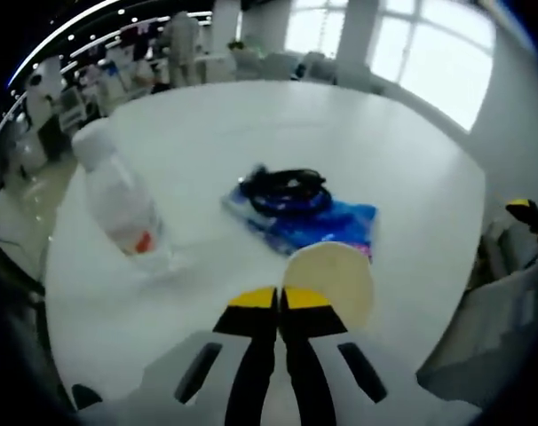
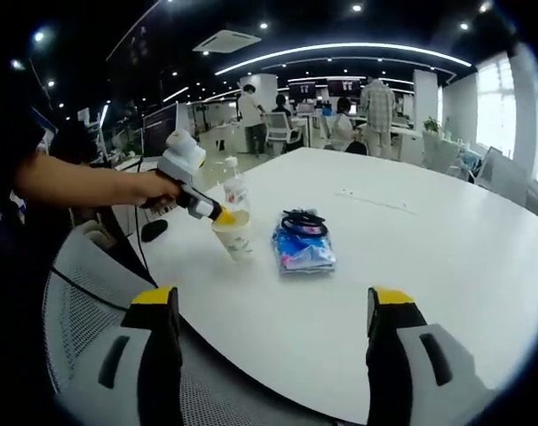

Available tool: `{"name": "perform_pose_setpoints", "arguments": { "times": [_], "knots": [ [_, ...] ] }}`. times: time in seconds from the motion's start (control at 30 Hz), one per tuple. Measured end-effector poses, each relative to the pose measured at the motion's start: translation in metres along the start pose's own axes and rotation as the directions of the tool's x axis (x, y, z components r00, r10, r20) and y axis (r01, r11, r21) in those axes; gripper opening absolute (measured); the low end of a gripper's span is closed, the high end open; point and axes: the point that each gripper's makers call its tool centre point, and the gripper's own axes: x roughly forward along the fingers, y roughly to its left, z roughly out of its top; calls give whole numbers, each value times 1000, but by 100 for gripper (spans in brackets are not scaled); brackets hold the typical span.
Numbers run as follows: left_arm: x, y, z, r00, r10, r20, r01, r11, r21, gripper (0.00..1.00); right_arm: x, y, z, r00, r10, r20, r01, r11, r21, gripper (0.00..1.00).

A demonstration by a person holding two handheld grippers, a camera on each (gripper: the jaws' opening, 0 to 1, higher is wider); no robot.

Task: Arrange the tabletop items into an orderly group along one side of the table until the central work area is clear of visible clutter.

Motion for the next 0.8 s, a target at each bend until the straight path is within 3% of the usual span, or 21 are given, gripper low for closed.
{"name": "perform_pose_setpoints", "arguments": {
  "times": [0.2, 0.4, 0.8],
  "knots": [
    [7, 16, 10, 999, 43, 12, -43, 999, -23, 0, -7, -9, -4, 1000, -26, 2, 26, 1000, 14, 87],
    [14, 26, 19, 997, 73, 22, -70, 993, -94, 0, -11, -13, -8, 999, -34, 8, 34, 999, 9, 91],
    [31, 49, 28, 989, 146, 27, -135, 961, -240, 0, -6, -14, -21, 999, -36, 23, 34, 996, 77, 95]
  ]
}}
